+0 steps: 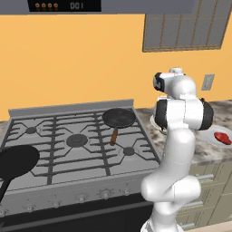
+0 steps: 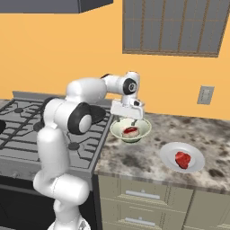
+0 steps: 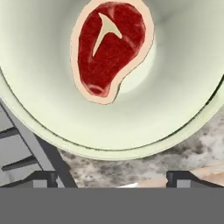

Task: Place one of the steaks on the plate and the other in the bowl. Then place the bowl in the fridge.

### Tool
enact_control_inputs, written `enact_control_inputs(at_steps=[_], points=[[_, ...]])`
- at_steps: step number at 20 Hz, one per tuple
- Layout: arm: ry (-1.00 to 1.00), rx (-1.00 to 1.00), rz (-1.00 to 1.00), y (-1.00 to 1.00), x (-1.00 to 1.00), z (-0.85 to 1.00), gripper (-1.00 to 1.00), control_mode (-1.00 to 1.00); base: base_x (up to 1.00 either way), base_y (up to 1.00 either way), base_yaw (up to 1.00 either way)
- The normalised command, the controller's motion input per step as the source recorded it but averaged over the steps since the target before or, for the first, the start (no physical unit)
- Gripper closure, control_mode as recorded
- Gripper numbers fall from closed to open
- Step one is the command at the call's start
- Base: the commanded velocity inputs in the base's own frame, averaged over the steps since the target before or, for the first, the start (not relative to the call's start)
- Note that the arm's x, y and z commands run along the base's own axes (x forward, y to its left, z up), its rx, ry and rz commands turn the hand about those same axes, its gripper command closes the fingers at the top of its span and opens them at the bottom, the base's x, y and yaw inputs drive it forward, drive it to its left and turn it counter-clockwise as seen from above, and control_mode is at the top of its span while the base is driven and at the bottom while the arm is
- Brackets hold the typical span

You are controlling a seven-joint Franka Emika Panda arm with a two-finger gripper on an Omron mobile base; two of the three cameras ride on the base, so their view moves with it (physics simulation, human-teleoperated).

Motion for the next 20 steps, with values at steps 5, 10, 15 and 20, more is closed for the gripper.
enact_control_inputs(at_steps=[5, 10, 15, 20], points=[[-0.38, -0.09, 0.0, 0.68, -0.82, 0.26, -1.0, -1.0, 0.0, 0.0, 0.0], [-0.1, 0.0, 0.08, 0.88, -0.73, 0.5, -1.0, -1.0, 0.0, 0.0, 0.0], [-0.03, -0.02, 0.18, 0.82, -0.98, 0.34, -1.0, -1.0, 0.0, 0.0, 0.0], [-0.09, -0.01, 0.07, 0.54, -1.0, 0.27, -1.0, -1.0, 0.0, 0.0, 0.0]])
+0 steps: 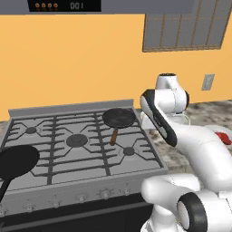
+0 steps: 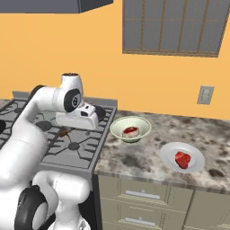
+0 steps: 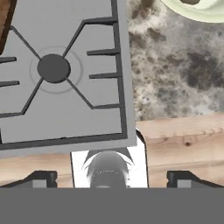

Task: Place one of the steaks on the plate and the other in the bowl. Then place the bowl in the fridge.

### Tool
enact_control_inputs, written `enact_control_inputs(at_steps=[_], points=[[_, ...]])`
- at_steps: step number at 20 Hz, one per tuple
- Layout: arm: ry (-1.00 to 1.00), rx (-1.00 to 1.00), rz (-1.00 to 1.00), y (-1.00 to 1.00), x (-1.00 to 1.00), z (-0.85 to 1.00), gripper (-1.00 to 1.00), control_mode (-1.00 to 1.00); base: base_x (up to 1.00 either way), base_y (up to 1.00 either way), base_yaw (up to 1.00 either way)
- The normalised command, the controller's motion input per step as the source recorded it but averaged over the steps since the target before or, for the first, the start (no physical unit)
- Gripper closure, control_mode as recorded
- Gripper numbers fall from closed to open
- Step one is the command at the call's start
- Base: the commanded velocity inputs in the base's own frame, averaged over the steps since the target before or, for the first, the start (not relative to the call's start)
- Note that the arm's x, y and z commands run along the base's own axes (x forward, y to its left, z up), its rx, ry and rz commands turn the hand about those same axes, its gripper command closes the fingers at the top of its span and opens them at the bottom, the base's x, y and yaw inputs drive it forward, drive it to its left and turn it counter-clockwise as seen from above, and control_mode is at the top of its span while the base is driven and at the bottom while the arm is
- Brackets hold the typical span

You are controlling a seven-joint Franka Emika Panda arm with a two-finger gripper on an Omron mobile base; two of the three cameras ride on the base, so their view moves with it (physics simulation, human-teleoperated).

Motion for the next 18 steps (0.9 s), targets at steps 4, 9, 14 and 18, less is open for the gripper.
enact_control_inputs(at_steps=[4, 9, 14, 18], points=[[-0.05, 0.0, -0.02, 0.05, -1.0, 0.11, -1.0, -1.0, 0.0, 0.0, 0.0], [0.0, 0.0, -0.01, 0.0, -0.5, 0.01, -1.0, -1.0, 0.0, 0.0, 0.0], [0.0, 0.0, 0.0, 0.0, -0.06, 0.0, -1.0, -1.0, 0.0, 0.0, 0.0], [-0.01, 0.0, -0.04, 0.01, -0.01, -0.01, -1.0, -1.0, 0.0, 0.0, 0.0]])
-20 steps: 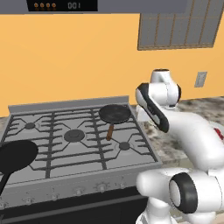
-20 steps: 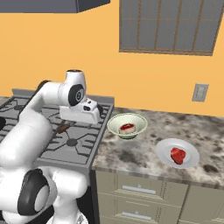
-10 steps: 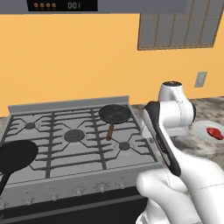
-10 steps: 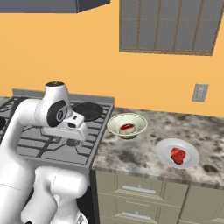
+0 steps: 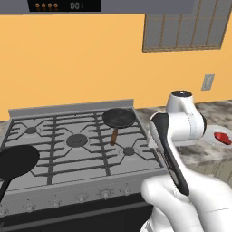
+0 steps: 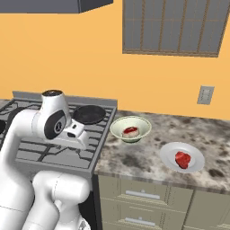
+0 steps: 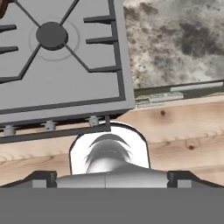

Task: Place one of the steaks on the plate and the other in the bowl. Then place the bowl in the fridge.

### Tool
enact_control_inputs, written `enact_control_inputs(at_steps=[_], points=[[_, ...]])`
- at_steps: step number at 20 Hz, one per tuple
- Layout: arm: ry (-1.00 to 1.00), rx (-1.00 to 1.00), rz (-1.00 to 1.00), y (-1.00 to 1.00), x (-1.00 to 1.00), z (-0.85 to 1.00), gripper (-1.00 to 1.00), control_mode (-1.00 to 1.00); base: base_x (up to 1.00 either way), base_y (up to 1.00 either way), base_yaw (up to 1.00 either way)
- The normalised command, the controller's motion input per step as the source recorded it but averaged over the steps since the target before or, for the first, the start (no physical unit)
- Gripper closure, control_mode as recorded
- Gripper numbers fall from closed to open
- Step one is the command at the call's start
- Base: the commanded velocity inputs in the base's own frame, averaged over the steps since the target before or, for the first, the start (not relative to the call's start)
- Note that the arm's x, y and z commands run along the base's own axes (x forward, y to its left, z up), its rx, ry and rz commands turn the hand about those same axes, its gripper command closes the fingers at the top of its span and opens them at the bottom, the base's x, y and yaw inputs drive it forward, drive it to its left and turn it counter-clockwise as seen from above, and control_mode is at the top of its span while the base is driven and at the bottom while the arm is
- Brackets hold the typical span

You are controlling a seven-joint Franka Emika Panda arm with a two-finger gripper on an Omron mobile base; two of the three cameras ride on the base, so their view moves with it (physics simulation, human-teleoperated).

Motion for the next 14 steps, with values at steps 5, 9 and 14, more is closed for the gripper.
enact_control_inputs(at_steps=[5, 9, 14], points=[[0.0, 0.0, 0.0, 0.0, 0.0, 0.0, -1.0, 1.0, -0.39, 0.0, -0.54], [0.0, 0.0, 0.0, 0.0, 0.0, 0.0, -1.0, 1.0, -0.19, -0.2, -0.75], [0.0, 0.0, 0.0, 0.0, 0.0, 0.0, -1.0, 1.0, 0.0, -0.25, -0.91]])
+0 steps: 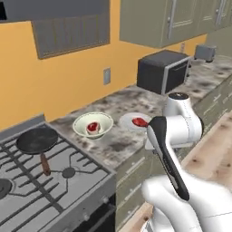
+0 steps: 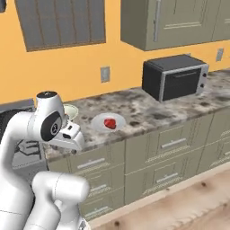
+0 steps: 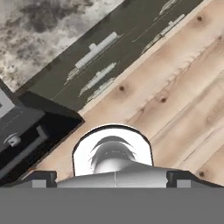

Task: Place one of the steaks on the plate and the other in the bowl. Then place the bowl in the fridge.

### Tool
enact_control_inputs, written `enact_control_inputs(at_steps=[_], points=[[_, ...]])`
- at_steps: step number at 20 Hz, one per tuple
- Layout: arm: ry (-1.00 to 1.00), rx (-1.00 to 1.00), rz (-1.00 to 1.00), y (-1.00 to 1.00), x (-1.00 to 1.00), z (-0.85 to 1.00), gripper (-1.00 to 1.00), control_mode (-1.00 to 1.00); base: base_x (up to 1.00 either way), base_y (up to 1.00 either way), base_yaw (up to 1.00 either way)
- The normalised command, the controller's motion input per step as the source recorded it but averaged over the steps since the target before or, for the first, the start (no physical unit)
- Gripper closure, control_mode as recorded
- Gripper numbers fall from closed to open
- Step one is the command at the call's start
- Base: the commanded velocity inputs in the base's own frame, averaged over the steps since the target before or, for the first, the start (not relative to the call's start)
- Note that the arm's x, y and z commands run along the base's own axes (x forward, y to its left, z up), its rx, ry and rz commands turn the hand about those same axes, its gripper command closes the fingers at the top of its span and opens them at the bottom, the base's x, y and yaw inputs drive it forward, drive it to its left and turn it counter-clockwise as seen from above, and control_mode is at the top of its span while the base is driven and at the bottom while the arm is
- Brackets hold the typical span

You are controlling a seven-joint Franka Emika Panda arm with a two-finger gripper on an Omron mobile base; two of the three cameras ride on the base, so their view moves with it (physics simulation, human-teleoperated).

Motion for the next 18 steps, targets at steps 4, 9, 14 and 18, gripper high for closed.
enact_control_inputs(at_steps=[4, 9, 14, 18], points=[[0.0, 0.0, 0.0, 0.0, 0.0, 0.0, -1.0, 1.0, 0.02, -0.22, -0.89], [0.0, 0.0, 0.0, 0.0, 0.0, 0.0, -1.0, 1.0, 0.05, -0.34, -0.8], [0.0, 0.0, 0.0, 0.0, 0.0, 0.0, -1.0, 1.0, 0.07, -0.63, -0.74], [0.0, 0.0, 0.0, 0.0, 0.0, 0.0, -1.0, 1.0, 0.33, -0.4, -0.69]])
